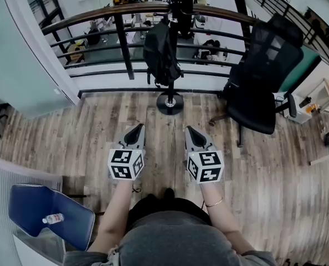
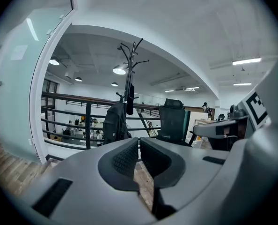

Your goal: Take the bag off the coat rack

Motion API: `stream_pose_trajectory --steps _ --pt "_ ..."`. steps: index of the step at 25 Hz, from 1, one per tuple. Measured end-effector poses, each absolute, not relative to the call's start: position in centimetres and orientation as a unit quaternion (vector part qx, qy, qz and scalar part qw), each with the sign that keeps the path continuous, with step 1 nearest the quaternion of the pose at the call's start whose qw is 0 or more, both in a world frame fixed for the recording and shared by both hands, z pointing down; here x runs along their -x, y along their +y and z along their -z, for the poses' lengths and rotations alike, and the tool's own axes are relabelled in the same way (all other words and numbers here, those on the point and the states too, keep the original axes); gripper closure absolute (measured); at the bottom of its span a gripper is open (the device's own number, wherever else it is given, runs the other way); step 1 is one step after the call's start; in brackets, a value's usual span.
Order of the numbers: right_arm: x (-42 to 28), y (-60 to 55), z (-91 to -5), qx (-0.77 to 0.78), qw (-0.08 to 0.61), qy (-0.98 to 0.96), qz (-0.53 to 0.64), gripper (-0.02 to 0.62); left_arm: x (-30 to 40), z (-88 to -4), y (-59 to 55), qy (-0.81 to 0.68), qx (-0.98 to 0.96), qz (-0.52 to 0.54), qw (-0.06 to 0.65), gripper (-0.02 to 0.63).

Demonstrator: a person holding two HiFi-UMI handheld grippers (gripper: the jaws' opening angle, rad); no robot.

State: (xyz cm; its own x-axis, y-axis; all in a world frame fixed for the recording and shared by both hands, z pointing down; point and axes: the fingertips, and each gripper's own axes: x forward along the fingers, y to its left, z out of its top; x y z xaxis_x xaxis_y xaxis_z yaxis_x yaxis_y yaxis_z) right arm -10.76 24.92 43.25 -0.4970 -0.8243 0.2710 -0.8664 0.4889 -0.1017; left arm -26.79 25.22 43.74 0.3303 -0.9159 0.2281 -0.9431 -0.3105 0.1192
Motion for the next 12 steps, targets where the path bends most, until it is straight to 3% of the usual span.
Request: stream_pose_trajectory --steps 6,8,12 --pt "10.20 24.47 -43.90 -0.479 0.083 -0.863 -0.141 0.594 26.85 -43.76 25.08 -0.589 -0.797 -0.054 0.120 0.574" --pt "10.40 24.31 -44.05 -0.467 0.082 -0.868 -0.147 0.520 27.06 -43.80 24.89 -0.595 -0.792 -0.052 0.122 0.572" --pt "11.08 23.79 -44.26 -0.455 0.083 -0.873 -0.154 0.494 27.76 -43.90 24.38 -0.605 -0.785 -0.054 0.125 0.513"
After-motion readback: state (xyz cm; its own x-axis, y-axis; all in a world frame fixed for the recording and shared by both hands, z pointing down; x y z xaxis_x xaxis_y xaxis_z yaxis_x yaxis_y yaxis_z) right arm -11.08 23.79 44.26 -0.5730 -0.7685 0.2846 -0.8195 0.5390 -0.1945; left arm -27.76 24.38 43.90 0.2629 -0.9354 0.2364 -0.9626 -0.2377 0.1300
